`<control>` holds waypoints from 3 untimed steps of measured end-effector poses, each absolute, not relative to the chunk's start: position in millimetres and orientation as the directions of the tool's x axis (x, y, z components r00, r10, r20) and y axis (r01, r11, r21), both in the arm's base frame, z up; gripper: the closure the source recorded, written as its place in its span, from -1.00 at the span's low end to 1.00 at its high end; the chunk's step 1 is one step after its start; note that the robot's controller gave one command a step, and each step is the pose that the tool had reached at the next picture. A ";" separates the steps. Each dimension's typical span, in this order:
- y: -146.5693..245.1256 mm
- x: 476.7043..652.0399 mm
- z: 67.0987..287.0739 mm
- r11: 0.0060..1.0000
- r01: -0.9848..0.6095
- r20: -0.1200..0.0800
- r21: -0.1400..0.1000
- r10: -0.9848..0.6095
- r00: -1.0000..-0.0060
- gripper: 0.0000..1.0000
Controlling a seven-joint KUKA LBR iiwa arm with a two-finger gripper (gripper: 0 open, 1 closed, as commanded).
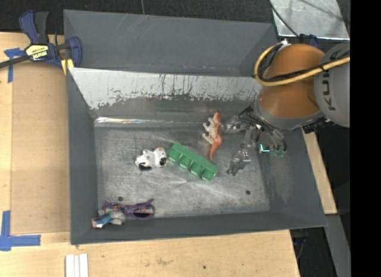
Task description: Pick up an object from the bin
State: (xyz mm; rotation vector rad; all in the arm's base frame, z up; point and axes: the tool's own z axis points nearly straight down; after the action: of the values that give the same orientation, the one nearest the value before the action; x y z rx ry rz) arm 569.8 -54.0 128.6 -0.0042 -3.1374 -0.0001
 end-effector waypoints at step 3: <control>4.8 539.7 79.5 1.000 0.029 0.000 -0.002 0.029 -1.000 -1.00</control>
Offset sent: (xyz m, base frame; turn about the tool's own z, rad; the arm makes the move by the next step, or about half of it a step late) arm -0.0535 0.0203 -0.0586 0.0182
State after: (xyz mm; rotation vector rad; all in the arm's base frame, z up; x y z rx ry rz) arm 539.7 4.8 79.5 -0.0460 -3.1416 0.0027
